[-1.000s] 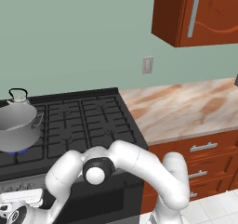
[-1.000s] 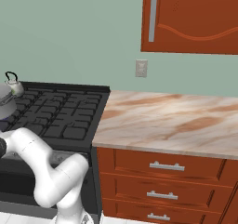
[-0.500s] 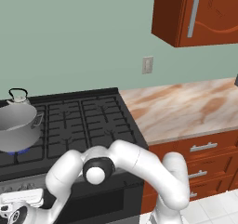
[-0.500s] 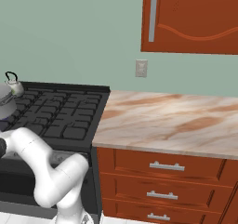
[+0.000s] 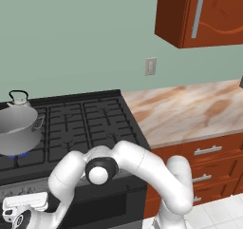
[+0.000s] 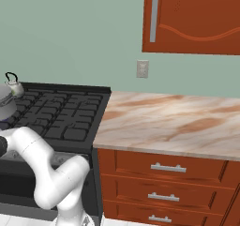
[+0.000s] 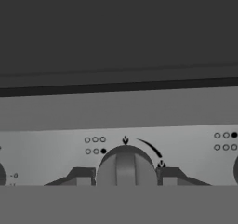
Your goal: Pick the kettle from the cabinet and place it on a stove burner. Then pick the pot from the counter and place it on another stove burner. Finally, turn both burners on.
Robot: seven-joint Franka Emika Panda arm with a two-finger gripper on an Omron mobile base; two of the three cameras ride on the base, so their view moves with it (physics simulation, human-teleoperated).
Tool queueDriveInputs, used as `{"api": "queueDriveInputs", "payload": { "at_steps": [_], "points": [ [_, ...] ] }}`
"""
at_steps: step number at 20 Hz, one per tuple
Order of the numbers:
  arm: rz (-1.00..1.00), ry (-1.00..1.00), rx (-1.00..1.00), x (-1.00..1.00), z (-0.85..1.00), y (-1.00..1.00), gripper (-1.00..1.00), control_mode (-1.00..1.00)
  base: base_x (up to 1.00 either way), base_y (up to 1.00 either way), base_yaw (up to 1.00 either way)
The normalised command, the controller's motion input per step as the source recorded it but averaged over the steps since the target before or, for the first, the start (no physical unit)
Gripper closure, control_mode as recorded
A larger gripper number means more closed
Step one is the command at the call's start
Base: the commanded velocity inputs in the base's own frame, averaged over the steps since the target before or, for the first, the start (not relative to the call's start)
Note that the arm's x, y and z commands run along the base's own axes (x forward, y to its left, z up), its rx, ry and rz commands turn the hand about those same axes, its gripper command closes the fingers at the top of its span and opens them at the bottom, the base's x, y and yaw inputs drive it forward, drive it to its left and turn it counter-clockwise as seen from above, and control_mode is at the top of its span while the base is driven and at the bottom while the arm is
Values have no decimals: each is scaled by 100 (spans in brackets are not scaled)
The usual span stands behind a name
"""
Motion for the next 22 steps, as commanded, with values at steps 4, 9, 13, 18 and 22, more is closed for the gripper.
{"api": "queueDriveInputs", "payload": {
  "at_steps": [4, 9, 13, 18, 22],
  "points": [
    [0, 0, -8, 0, 0, 0, 100, -100, 0, 0, 0],
    [0, 0, -16, 0, 2, 0, 100, -100, 0, 0, 0],
    [-1, 0, -20, 0, 1, -1, 100, -100, 0, 0, 0],
    [-2, 1, -23, 0, 2, 0, 100, -100, 0, 0, 0],
    [-1, 1, -25, 0, 1, 0, 100, -100, 0, 0, 0]
  ]
}}
